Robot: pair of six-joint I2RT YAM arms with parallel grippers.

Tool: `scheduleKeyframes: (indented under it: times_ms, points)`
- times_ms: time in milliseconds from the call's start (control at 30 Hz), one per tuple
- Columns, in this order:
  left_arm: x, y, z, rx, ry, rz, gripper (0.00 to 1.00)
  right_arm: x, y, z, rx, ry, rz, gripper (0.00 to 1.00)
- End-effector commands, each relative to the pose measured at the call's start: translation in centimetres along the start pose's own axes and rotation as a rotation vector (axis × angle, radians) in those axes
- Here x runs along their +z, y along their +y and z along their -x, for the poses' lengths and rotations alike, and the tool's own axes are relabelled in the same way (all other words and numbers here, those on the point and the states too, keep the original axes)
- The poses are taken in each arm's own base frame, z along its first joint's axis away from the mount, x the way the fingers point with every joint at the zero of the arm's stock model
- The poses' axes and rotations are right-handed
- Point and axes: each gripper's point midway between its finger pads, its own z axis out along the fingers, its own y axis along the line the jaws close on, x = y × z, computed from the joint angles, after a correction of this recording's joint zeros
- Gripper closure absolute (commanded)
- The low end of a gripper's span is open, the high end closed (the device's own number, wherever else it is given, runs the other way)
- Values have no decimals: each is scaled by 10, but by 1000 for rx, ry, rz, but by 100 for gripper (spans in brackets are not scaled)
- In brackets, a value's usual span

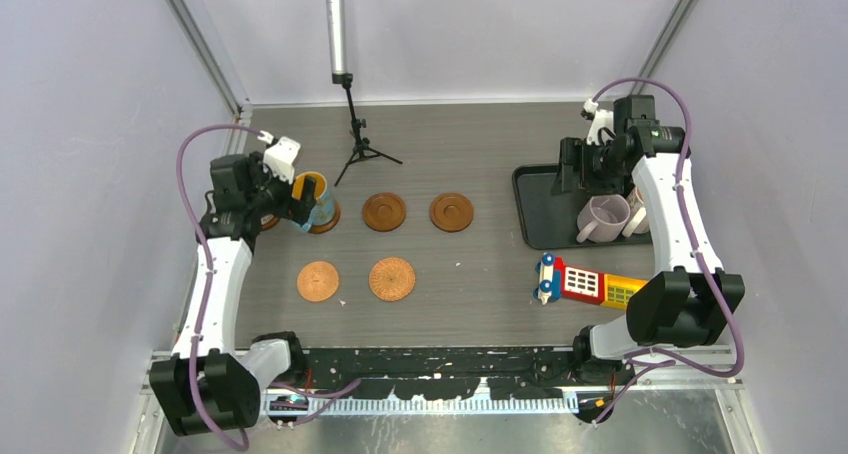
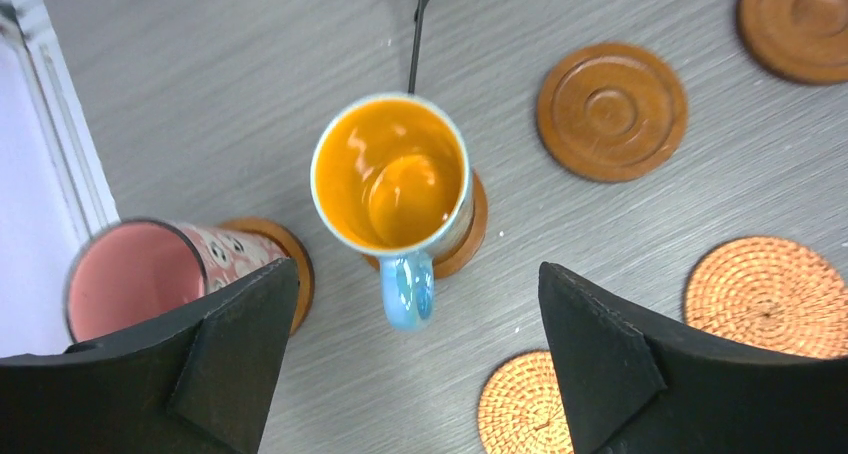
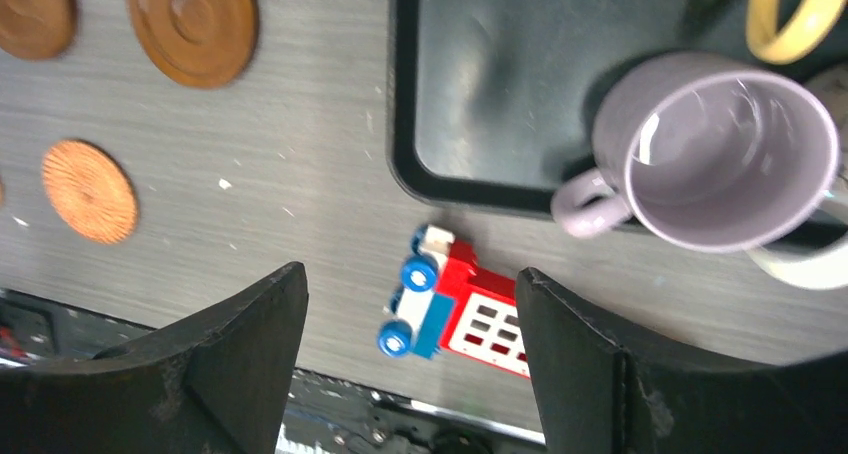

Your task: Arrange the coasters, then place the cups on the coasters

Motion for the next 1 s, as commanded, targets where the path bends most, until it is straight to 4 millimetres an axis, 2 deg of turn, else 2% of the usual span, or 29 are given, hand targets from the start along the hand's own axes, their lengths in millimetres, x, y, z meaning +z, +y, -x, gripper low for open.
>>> scheduleKeyframes:
  times_ms: [0,100,200,333,500,667,800,967]
  points:
    - [-19,-12,33,-12,5,-30,8,-29,-23,-27,-128,93,-138,20]
    - [-19,-26,50,-46,10,-71,6,-33,-47,-35,-96,119,-212,21]
    - [-15,-45,63,-55,9,-120,4,-29,-66,-30,-34,140,-236,23]
    - [-9,-61,72,-40,2,-150,3,-23,-93,-38,27,225,-271,25]
    - [-6,-68,72,-43,6,-162,3,-26,-124,-47,35,296,-265,26]
    - [-2,-69,71,-52,8,-164,3,-16,-139,-45,-1,333,-271,25]
    - [1,-72,72,-49,11,-163,2,1,-145,-34,33,315,-262,23]
    - [2,-71,75,-36,4,-147,1,19,-153,-31,64,334,-254,23]
